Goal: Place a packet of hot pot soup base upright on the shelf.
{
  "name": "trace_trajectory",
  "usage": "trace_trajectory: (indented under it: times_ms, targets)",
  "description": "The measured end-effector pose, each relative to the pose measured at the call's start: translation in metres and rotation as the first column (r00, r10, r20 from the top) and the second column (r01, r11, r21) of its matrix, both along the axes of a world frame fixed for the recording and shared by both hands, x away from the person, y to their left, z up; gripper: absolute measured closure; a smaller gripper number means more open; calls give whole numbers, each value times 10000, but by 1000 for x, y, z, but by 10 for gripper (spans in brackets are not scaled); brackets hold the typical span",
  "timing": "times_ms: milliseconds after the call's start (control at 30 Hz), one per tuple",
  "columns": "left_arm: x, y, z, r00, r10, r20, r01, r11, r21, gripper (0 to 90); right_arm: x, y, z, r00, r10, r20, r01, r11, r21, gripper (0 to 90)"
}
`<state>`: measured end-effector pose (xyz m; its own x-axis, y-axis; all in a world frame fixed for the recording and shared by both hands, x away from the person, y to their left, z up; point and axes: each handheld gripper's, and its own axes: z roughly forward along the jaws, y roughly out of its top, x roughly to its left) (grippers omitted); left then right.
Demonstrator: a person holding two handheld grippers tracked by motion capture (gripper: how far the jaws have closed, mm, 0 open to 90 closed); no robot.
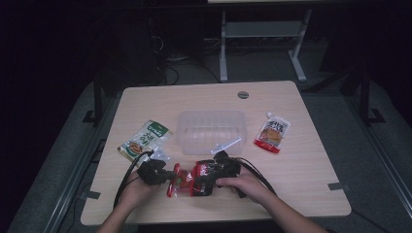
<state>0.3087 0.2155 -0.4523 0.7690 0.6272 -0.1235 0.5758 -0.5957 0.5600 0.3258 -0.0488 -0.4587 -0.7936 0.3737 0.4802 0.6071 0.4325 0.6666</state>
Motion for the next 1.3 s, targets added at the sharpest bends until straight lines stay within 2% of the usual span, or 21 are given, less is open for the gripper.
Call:
trace_trajectory:
  times_ms: [233,500,600,700,733,767,833,967,1133,1300]
  targets:
    - [0,0,0,10000,-9,7,9,10000,2,900,3,-4,2,10000,-52,47,52,9999,-105,735]
    - [1,0,0,9998,-181,63,181,9998,64,900,9,-4,4,9997,194,-148,-195,9997,-112,874]
    - [1,1,0,9996,-267,76,267,9996,68,899,10,-4,5,9995,280,-164,-282,9995,-123,887]
    - [2,5,1,9997,-211,116,212,9998,-32,897,9,-6,14,9980,479,418,-467,9985,-289,896]
    - [2,5,1,9997,-211,116,212,9998,-32,861,9,-6,14,9980,479,418,-467,9985,-289,896]
    - [2,8,2,9998,-143,152,147,9996,-245,861,8,-7,16,9970,503,588,-489,9985,-245,897]
    - [1,11,6,9995,-14,325,31,9985,-551,806,9,-12,24,9955,578,750,-571,9983,-119,897]
    - [0,13,8,9990,-56,449,80,9985,-539,715,9,-19,31,9938,639,913,-654,9978,141,898]
    - [-2,11,10,9980,-225,586,267,9970,-723,654,8,-27,43,9914,692,1113,-762,9953,597,899]
    - [-3,8,10,9974,-346,638,398,9957,-831,597,8,-36,53,9879,807,1325,-897,9939,635,900]
